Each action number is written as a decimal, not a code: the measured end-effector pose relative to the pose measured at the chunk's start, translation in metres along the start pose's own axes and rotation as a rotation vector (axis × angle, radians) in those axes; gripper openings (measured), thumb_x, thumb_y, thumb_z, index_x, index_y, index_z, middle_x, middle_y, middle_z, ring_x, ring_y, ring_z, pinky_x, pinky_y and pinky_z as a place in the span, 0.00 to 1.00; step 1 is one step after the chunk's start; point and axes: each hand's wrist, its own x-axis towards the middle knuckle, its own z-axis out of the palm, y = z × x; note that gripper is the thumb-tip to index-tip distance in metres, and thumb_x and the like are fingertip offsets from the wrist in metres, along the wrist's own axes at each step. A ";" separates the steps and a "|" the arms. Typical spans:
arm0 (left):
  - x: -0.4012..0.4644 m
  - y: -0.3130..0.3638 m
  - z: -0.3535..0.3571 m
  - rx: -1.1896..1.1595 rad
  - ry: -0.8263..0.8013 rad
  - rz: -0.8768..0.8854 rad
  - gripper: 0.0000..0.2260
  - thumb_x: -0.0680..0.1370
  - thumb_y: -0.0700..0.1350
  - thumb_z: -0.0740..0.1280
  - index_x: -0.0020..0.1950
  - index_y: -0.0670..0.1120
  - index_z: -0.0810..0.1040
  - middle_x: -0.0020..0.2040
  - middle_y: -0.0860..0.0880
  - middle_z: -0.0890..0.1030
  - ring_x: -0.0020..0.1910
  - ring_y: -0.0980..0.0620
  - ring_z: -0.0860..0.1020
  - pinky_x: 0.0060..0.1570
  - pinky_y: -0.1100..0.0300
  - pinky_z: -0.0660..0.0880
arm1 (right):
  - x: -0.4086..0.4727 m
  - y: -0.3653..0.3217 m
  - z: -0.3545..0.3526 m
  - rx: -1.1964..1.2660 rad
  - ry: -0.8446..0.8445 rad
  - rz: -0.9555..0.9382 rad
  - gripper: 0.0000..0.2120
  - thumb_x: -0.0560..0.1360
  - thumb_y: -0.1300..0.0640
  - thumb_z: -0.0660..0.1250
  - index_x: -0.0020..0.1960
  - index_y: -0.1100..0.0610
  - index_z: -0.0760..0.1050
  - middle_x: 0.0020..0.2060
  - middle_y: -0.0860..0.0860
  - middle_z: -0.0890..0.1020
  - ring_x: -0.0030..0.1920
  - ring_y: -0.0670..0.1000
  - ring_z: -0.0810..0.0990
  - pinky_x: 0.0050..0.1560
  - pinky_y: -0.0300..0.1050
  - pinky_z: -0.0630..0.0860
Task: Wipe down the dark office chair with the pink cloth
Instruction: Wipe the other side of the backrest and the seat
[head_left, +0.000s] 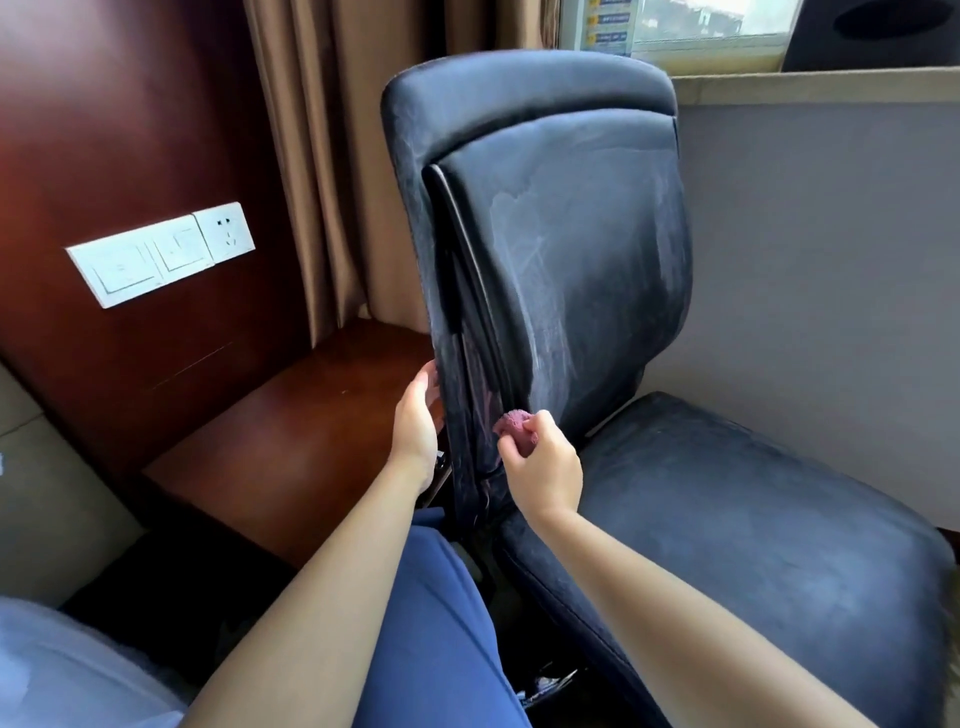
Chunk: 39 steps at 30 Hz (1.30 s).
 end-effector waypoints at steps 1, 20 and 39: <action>0.002 -0.001 -0.001 -0.001 0.009 0.001 0.18 0.83 0.50 0.49 0.63 0.52 0.76 0.60 0.52 0.79 0.61 0.55 0.75 0.63 0.54 0.70 | -0.001 0.000 0.002 0.005 0.002 0.030 0.09 0.73 0.53 0.66 0.41 0.55 0.66 0.37 0.49 0.77 0.36 0.51 0.74 0.34 0.42 0.65; 0.002 -0.027 0.003 -0.114 -0.013 -0.085 0.17 0.83 0.50 0.49 0.61 0.50 0.76 0.48 0.57 0.81 0.41 0.66 0.80 0.34 0.73 0.74 | 0.005 -0.028 -0.003 0.084 0.136 0.100 0.11 0.74 0.47 0.64 0.41 0.54 0.71 0.35 0.47 0.77 0.36 0.49 0.75 0.37 0.44 0.69; -0.015 -0.003 0.016 -0.060 0.017 -0.154 0.13 0.82 0.53 0.53 0.54 0.52 0.77 0.44 0.60 0.80 0.41 0.66 0.78 0.36 0.70 0.72 | 0.000 0.011 0.011 -0.144 -0.069 0.224 0.11 0.75 0.48 0.62 0.47 0.56 0.73 0.40 0.49 0.79 0.39 0.51 0.75 0.38 0.42 0.69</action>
